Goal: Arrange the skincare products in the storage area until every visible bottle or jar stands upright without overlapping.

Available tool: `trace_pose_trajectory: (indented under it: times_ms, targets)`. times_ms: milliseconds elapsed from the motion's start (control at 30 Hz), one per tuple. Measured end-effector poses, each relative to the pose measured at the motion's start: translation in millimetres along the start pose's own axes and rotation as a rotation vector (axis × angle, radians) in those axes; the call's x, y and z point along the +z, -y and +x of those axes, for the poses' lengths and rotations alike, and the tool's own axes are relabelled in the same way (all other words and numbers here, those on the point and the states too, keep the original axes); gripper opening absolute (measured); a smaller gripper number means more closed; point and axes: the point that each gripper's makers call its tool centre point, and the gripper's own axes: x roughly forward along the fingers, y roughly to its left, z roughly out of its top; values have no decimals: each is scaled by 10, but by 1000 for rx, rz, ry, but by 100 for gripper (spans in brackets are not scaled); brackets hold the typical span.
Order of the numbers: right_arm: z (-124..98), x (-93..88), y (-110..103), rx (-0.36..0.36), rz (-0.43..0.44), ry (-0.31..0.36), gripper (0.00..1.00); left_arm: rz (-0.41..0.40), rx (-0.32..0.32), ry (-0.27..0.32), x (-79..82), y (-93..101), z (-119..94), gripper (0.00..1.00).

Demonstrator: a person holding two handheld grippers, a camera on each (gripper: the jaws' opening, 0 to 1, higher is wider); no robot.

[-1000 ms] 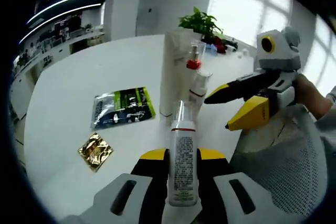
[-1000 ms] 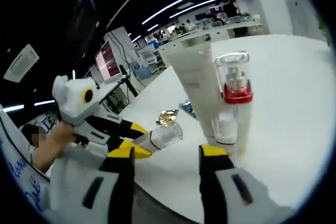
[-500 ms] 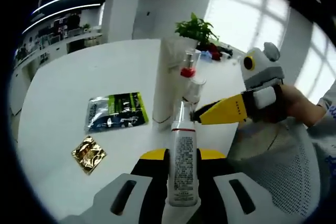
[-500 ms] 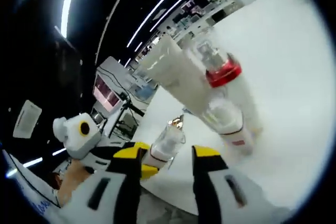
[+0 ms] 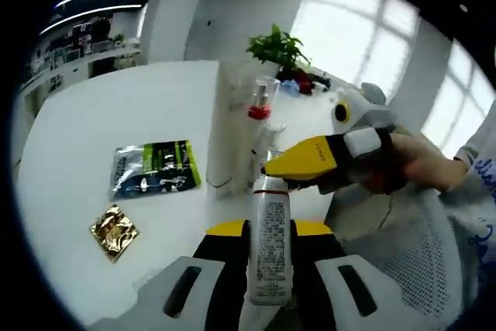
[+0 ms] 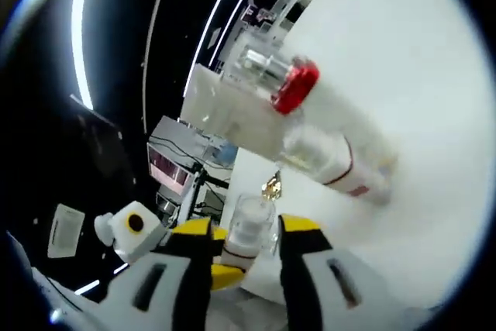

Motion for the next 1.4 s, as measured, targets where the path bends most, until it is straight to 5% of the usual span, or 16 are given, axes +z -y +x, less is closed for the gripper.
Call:
trace_pose_trajectory:
  times_ms: [233, 433, 600, 800, 1000, 1400]
  targets:
    - [-7, 59, -78, 46, 10, 30, 30, -238, -114, 61, 70, 91, -22, 17]
    - [-14, 66, -106, 57, 11, 34, 28, -248, -122, 48, 42, 98, 6, 17]
    - [-10, 49, -134, 52, -45, 15, 23, -165, -99, -20, -67, 124, 60, 17]
    - [31, -9, -214, 32, -286, -47, 21, -69, -48, -61, -134, 70, 89, 19]
    - [59, -26, -239, -13, -526, -77, 20, 8, 0, -61, -120, 2, 87, 32]
    - [113, -55, -273, -36, -751, -106, 20, 101, 47, -111, -168, -50, 136, 22]
